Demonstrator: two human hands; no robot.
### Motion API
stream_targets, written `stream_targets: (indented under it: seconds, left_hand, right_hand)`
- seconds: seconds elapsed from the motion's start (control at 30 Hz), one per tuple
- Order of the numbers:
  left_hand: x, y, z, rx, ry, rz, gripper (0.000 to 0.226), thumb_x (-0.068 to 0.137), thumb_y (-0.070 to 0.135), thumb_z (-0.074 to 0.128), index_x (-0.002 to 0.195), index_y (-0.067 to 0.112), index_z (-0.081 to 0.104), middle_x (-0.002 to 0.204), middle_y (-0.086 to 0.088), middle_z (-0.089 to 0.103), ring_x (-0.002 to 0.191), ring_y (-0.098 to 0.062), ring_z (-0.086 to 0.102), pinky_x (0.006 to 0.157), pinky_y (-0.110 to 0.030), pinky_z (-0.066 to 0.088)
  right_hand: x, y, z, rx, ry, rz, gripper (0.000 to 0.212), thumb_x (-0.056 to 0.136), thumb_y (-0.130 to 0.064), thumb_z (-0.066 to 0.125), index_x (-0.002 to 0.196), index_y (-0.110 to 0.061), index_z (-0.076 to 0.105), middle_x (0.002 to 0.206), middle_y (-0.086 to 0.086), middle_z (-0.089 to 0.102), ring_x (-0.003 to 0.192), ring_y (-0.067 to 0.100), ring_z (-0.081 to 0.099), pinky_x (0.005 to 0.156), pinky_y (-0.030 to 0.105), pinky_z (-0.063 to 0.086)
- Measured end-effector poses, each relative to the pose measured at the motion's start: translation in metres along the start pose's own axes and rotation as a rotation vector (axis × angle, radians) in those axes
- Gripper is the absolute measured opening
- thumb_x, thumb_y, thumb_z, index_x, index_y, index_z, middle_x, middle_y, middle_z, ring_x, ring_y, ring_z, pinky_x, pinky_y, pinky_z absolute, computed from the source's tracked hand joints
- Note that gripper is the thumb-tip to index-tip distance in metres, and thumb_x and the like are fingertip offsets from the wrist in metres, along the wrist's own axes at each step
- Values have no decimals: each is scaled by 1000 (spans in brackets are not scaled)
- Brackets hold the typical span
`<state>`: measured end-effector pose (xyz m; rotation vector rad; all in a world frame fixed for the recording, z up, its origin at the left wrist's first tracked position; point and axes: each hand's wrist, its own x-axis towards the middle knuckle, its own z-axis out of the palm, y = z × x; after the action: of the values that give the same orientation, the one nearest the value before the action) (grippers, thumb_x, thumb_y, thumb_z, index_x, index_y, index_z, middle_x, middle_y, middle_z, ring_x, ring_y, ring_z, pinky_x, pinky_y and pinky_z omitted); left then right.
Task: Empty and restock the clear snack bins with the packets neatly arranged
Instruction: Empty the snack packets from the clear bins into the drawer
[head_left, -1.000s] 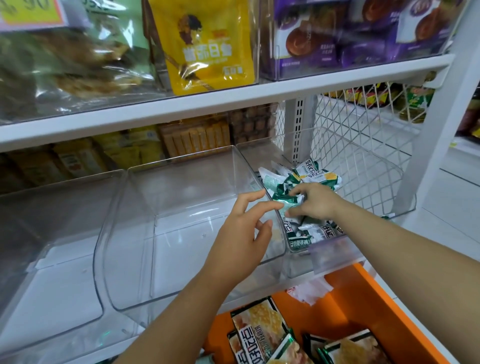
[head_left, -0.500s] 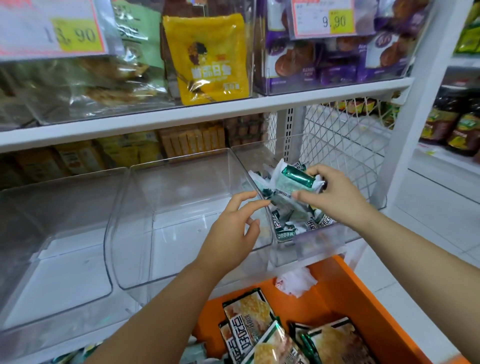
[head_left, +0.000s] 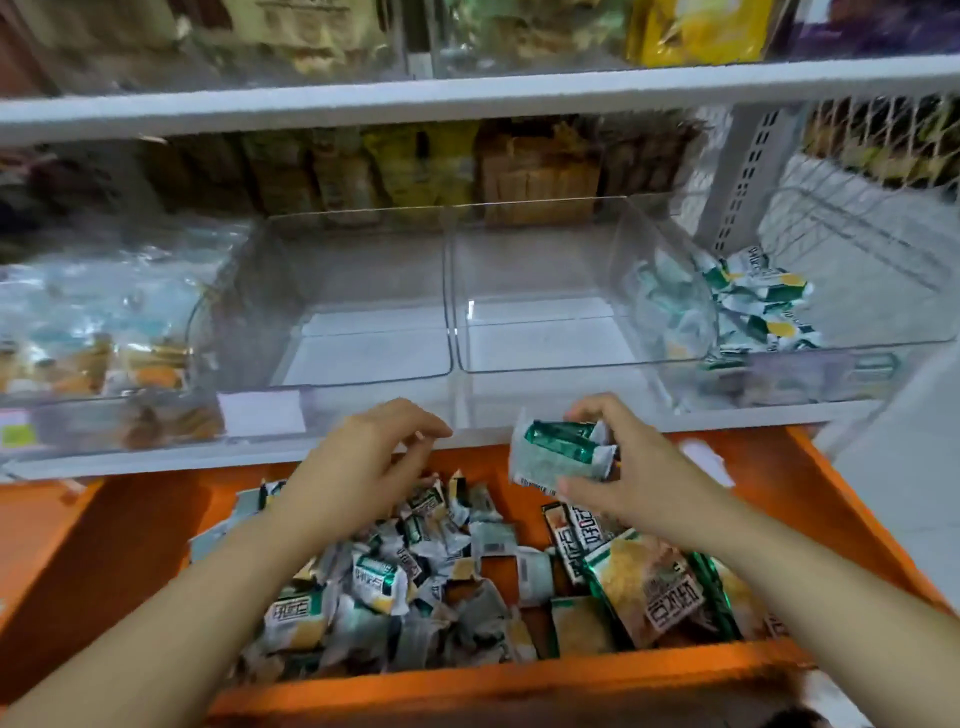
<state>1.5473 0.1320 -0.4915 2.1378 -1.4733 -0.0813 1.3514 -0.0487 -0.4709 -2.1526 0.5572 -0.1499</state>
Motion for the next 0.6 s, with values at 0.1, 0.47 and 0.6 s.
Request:
stream_targets:
  seconds: [0.1, 0.47, 0.6]
  left_hand:
    - [-34, -40, -14, 113, -29, -108, 20, 92, 19, 61, 110, 25, 66, 107, 11, 62, 97, -12, 61, 81, -32, 50]
    - [-54, -88, -19, 261, 40, -177, 47, 92, 25, 57, 138, 22, 48, 123, -4, 54, 109, -30, 55, 93, -42, 45]
    - [-51, -87, -17, 259, 66, -210, 44, 94, 26, 53, 137, 27, 47, 126, -1, 51, 106, -28, 56, 90, -39, 44]
  right_hand:
    - [20, 2, 54, -166, -174, 90, 45, 85, -33, 67, 117, -33, 36, 109, -8, 49, 87, 13, 55, 67, 25, 41]
    - [94, 55, 180, -185, -225, 432, 59, 92, -33, 61, 139, -6, 36, 121, 12, 56, 104, 26, 56, 69, 24, 40]
    - [99, 57, 181, -166, -322, 447, 54, 94, -32, 57, 140, -13, 37, 107, 6, 59, 79, 15, 57, 63, 24, 42]
